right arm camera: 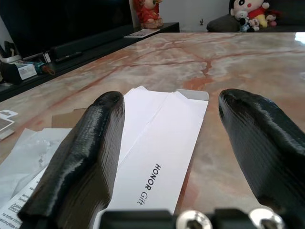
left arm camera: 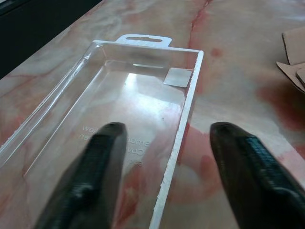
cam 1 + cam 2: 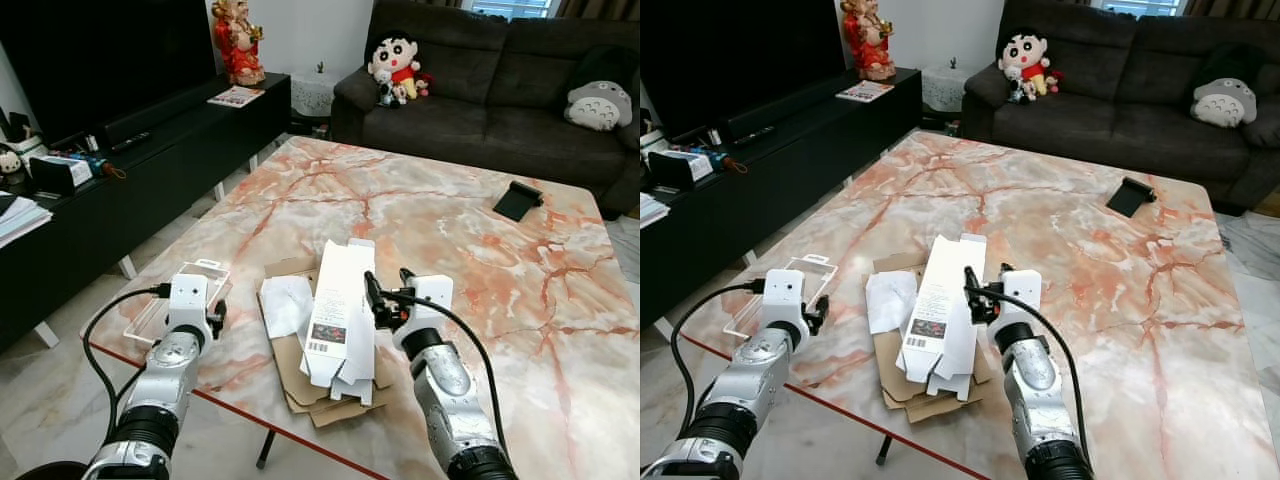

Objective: Picking trash to rubbish bin

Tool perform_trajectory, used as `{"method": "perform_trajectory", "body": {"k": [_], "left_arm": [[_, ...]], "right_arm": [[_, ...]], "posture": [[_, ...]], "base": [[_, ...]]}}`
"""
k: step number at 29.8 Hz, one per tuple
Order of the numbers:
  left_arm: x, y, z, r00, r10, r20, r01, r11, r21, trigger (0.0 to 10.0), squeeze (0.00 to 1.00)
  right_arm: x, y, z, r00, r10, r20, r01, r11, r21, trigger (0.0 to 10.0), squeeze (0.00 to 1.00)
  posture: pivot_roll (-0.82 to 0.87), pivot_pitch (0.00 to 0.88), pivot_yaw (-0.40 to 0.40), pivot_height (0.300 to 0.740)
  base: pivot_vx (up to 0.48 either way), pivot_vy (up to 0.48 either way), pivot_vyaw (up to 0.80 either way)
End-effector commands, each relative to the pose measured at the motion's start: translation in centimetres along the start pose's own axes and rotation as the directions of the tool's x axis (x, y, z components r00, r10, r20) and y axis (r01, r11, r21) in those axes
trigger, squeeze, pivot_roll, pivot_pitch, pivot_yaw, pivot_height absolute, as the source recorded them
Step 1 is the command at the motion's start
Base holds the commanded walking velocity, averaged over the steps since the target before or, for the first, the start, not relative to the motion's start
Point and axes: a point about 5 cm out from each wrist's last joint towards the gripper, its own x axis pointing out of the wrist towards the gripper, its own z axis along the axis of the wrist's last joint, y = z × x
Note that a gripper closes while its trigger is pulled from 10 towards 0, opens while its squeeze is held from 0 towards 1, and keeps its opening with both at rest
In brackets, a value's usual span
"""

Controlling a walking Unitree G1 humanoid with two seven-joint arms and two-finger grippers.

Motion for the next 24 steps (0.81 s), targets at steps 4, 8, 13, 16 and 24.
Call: {"method": "perform_trajectory", "body": {"k": [4, 8, 13, 16, 24], "left_arm": [[0.21, 0.03, 0.22, 1.000, 0.006, -0.021, -0.007, 0.998, -0.058, 10.0, 0.00], [0.19, 0.07, 0.15, 1.000, 0.010, -0.024, -0.012, 0.997, -0.072, 10.0, 0.00], [0.19, 0.00, 0.10, 1.000, 0.002, -0.029, -0.005, 0.997, -0.078, 10.0, 0.00], [0.17, -0.01, -0.02, 0.999, -0.001, -0.038, -0.002, 0.996, -0.087, 9.7, 0.00], [0.17, -0.05, -0.06, 0.999, -0.009, -0.044, 0.004, 0.993, -0.115, 0.0, 0.00]], "right_arm": [[0.29, 0.00, 0.18, 1.000, 0.010, -0.008, -0.010, 1.000, -0.003, 10.0, 0.00], [0.29, 0.02, 0.17, 1.000, 0.011, -0.009, -0.011, 1.000, -0.003, 10.0, 0.00], [0.22, -0.01, 0.12, 1.000, 0.012, -0.013, -0.012, 1.000, -0.004, 10.0, 0.00], [0.20, -0.01, 0.09, 1.000, 0.012, -0.014, -0.012, 1.000, -0.004, 10.0, 0.00], [0.24, 0.05, 0.15, 1.000, 0.018, -0.013, -0.018, 1.000, -0.001, 10.0, 0.00]], "posture": [[0.16, 0.000, -0.040, 0.740], [0.16, 0.000, -0.040, 0.740], [0.16, 0.000, -0.041, 0.740], [0.16, 0.000, -0.041, 0.740], [0.16, 0.000, -0.044, 0.740]], "base": [[0.000, 0.000, 0.00], [0.000, 0.000, 0.00], [0.000, 0.000, 0.00], [0.000, 0.000, 0.00], [0.000, 0.000, 0.00]]}}
